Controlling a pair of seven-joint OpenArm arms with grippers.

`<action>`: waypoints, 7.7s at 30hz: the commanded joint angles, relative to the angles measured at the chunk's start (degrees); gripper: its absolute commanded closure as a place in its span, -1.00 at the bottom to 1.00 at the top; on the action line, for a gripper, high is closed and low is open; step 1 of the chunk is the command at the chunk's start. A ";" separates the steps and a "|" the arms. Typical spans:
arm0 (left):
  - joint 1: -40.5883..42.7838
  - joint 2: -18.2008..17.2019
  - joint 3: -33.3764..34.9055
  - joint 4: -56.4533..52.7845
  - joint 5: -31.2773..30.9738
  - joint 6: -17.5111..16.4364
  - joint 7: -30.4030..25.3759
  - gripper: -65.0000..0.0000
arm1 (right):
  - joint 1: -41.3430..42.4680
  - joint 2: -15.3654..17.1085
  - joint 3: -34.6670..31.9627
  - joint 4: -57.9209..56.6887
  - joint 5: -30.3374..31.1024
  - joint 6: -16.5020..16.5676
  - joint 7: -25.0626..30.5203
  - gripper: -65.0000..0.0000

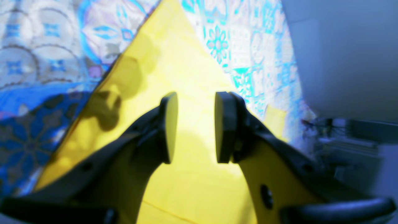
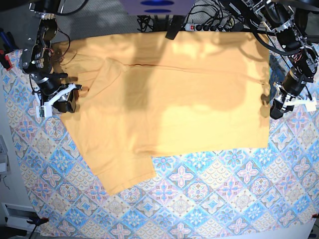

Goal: Fold the T-shirt properly

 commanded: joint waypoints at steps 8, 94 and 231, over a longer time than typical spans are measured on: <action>-11.03 -2.40 -0.58 -10.22 11.69 -0.42 -1.58 0.39 | 2.59 0.84 0.47 0.80 0.70 0.19 -1.18 0.42; -9.98 4.19 8.12 -15.67 29.71 -0.94 -8.00 1.00 | 27.55 0.57 -3.05 -29.36 -10.29 0.37 2.16 -0.02; 5.32 1.90 8.04 4.46 15.12 -0.94 -7.91 1.00 | 15.86 6.81 -6.47 -24.52 -10.12 3.88 18.68 0.98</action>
